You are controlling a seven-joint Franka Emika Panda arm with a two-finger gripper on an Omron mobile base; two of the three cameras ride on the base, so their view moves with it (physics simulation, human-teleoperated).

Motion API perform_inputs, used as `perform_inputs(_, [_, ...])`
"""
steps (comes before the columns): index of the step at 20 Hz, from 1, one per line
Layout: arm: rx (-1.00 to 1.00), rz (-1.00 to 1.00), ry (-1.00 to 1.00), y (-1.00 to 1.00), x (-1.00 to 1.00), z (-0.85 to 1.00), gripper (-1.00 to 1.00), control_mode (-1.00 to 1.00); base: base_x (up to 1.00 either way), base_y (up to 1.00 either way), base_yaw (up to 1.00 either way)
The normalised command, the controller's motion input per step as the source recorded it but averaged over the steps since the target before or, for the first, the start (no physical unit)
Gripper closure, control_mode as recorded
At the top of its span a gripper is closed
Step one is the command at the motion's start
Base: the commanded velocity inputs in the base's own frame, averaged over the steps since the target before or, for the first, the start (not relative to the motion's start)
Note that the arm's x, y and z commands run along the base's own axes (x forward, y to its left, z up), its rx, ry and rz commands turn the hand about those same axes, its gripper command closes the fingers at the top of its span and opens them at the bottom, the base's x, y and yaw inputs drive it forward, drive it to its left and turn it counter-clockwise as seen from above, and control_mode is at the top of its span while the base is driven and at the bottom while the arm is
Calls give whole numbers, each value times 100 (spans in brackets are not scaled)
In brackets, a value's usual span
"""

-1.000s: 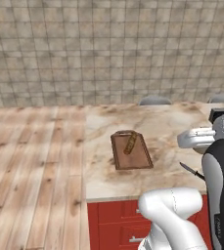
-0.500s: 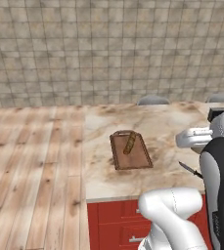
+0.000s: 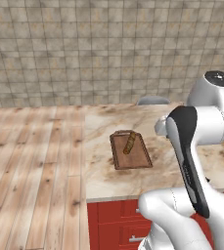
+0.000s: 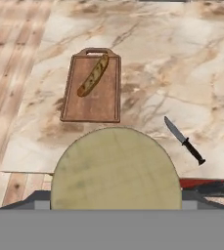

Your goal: Retrieve the sausage and cheese from the fridge and place them on the cutting board on the counter.

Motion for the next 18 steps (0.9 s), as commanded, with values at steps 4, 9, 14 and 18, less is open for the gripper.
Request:
perform_inputs(4, [-1,0,-13,2,100,-44,100,-100,0,0,0])
perform_inputs(9, [-1,0,-12,0,87,-51,100,-100,0,0,0])
perform_inputs(14, [-2,0,-4,0,68,-56,100,-100,0,0,0])
perform_inputs(18, [3,0,12,0,1,-26,100,-100,0,0,0])
